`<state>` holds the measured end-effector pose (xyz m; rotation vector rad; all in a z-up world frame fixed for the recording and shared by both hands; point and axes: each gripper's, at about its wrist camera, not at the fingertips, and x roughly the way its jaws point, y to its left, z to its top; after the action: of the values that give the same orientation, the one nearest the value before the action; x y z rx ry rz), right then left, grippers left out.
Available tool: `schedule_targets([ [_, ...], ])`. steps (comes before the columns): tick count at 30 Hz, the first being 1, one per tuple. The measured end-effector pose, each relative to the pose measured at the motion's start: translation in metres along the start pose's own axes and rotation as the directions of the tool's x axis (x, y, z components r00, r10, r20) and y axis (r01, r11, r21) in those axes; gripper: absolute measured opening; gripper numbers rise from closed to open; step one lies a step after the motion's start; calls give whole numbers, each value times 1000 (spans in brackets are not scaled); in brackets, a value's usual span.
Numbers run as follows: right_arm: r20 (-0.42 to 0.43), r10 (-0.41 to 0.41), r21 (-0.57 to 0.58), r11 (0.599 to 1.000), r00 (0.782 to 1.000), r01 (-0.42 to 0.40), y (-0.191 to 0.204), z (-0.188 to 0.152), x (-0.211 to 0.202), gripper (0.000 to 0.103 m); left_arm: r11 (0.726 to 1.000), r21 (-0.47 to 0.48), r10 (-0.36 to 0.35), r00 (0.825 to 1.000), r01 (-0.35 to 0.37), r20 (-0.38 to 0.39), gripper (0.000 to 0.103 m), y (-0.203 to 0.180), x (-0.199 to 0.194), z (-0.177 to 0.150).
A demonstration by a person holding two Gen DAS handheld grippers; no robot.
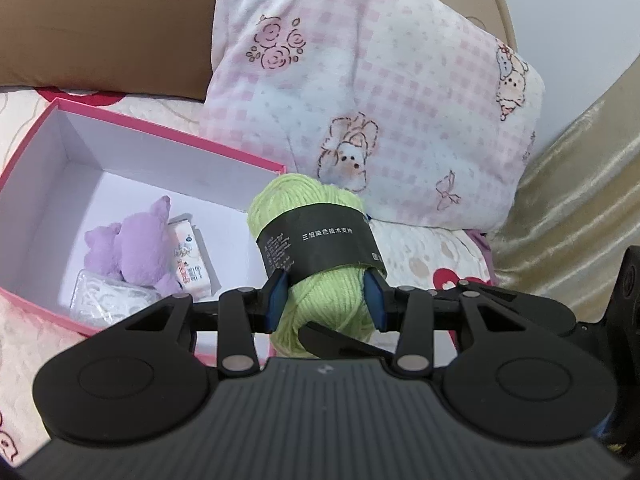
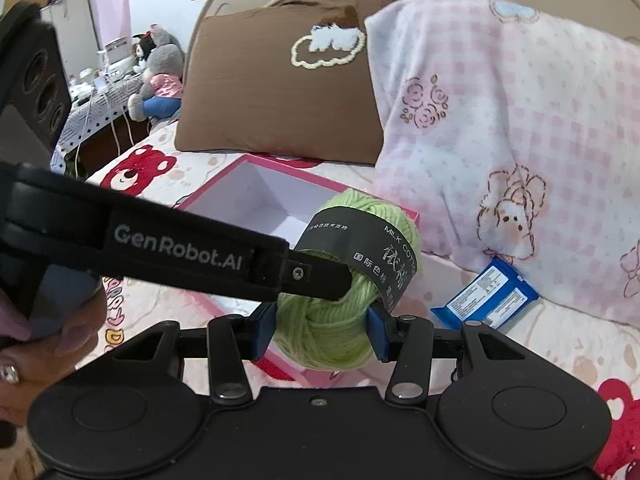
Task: Organize objects
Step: 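Lower the yarn ball with both grippers into the pink box beside the plush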
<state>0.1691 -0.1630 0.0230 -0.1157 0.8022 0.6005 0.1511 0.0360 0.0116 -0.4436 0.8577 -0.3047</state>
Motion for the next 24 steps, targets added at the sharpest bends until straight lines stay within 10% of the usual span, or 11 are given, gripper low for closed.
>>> schedule_targets([
  [24, -89, -75, -80, 994, 993, 68, 31, -4, 72, 53, 986, -139, -107, 989, 92, -104, 40, 103, 47, 8],
])
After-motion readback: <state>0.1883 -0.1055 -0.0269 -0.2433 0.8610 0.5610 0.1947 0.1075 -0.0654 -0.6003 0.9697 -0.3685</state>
